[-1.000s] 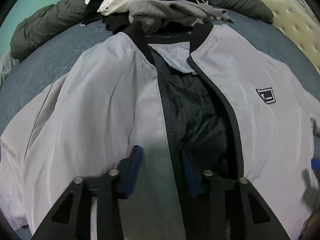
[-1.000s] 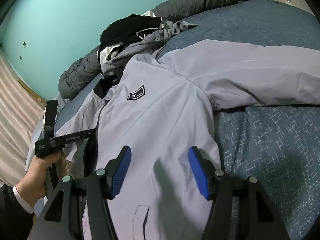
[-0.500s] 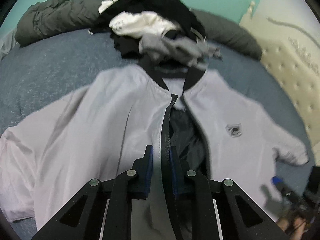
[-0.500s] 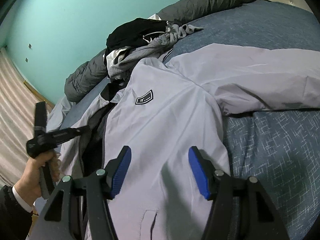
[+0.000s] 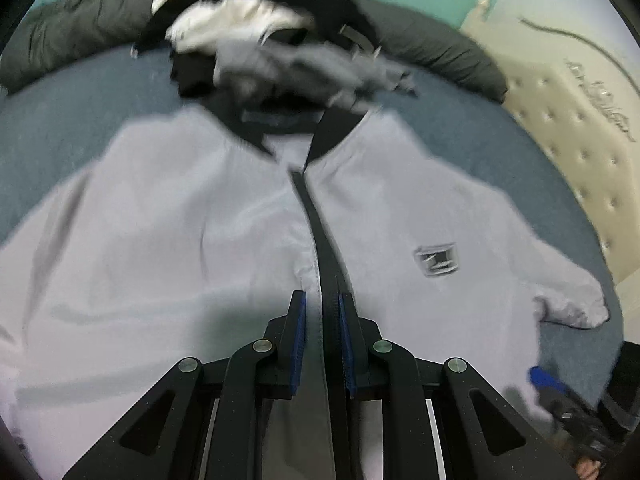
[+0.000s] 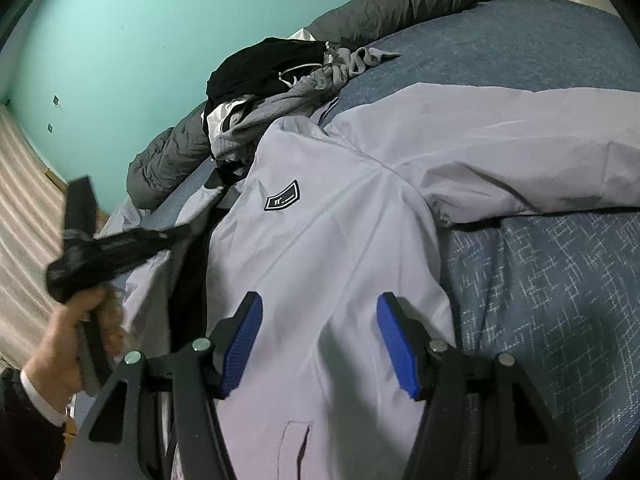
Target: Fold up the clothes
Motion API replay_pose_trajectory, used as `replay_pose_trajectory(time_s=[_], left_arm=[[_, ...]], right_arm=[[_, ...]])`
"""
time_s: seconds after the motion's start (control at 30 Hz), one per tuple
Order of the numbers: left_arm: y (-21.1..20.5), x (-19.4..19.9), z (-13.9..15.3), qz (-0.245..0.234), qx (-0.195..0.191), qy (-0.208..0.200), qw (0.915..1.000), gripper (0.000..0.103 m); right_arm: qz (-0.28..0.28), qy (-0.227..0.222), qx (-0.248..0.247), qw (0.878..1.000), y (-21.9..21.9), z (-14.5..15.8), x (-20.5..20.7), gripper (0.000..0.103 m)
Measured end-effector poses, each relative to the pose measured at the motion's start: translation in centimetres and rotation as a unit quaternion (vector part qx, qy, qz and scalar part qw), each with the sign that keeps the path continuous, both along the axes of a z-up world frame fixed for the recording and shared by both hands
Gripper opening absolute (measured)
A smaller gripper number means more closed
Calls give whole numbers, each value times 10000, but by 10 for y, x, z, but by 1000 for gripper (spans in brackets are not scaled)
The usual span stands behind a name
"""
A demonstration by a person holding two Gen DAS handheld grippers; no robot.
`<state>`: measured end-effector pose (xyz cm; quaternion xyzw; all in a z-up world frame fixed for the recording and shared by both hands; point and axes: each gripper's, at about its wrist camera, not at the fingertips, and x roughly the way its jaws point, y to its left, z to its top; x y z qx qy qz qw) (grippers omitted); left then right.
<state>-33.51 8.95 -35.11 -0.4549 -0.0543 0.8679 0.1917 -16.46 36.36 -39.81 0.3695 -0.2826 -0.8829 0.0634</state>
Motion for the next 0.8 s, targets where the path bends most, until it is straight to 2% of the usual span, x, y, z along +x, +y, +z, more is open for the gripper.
replay_pose_trajectory(time_s=[0.13,0.17,0.2,0.27,0.37,0.5,0.6,0.8], left_arm=[[-4,-1,-8,66,58,-98,9999,21],[-6,-1,-10,83,72,-123,9999,28],[-7,-1,-12,99,87,-148,9998,42],[-15,3,-6,107,131,-80,9998,54],[-50,18,19,249,136,128,9995,56],[-116,40,42,620,-29,319,9976,58],[-185,52,43,1130,-194,253,9931,60],[-303,75,31,2044,-628,37,9769,61]], right_arm=[[44,-7,34,10000,-2,0,0,61],[58,-7,40,10000,-3,0,-1,61],[69,-7,47,10000,-4,0,-1,61],[72,4,70,9999,-5,1,-1,61],[92,30,95,9999,-7,2,-1,61],[133,92,177,9997,-14,5,0,61],[214,124,239,9994,-22,6,0,61],[376,240,425,9981,-38,11,1,61]])
